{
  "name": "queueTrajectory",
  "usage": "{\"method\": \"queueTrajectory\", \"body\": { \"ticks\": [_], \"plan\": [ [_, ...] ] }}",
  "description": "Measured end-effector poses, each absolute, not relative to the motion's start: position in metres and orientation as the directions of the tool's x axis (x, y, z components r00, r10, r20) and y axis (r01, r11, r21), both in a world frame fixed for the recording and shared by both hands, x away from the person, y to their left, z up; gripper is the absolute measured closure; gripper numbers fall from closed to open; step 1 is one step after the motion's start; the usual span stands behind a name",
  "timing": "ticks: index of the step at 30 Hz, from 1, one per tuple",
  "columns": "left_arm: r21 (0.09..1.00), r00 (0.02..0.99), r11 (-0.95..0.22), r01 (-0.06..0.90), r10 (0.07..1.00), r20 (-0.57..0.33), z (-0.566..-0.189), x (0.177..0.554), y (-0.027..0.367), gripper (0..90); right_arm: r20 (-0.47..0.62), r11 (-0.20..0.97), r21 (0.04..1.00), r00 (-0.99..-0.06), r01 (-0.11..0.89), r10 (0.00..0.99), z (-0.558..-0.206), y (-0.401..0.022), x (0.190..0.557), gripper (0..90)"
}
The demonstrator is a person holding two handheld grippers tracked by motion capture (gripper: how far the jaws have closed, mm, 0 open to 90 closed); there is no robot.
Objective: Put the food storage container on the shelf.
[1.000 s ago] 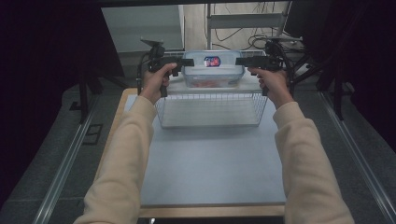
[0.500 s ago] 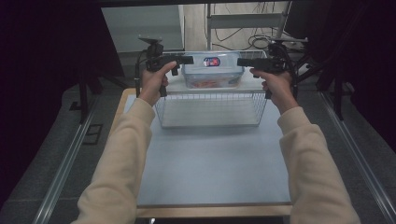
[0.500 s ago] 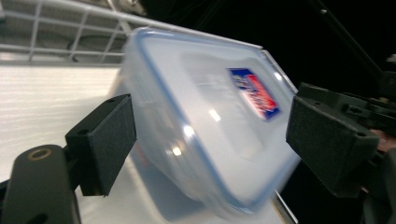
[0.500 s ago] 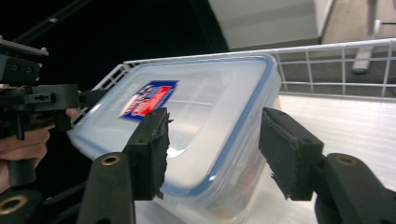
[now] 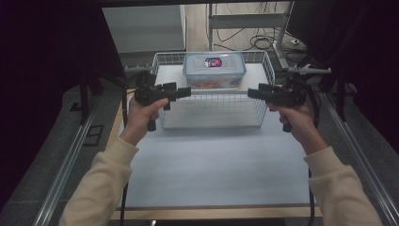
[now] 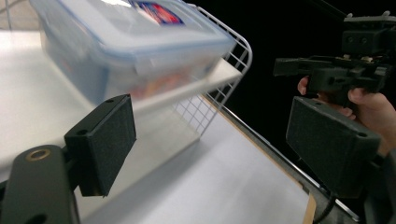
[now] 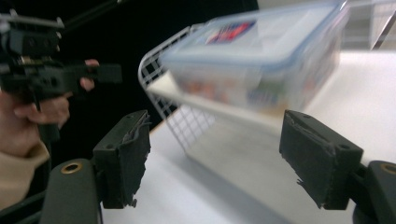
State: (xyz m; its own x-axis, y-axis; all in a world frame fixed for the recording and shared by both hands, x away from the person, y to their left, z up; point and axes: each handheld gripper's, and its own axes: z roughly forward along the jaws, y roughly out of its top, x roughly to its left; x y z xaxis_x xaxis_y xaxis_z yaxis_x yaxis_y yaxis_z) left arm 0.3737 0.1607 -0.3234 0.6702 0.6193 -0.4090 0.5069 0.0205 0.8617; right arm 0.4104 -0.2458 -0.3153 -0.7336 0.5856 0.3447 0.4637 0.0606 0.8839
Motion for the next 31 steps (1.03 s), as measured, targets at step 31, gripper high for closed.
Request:
{"method": "queueTrajectory", "body": {
  "ticks": [31],
  "plan": [
    [0.795, 0.631, -0.079, 0.601, 0.658, -0.411, -0.461, 0.292, 0.157, 16.9, 0.235, 0.189, 0.883, -0.752, 0.431, 0.616, -0.440, -0.268, 0.314, 15.3]
  ]
}}
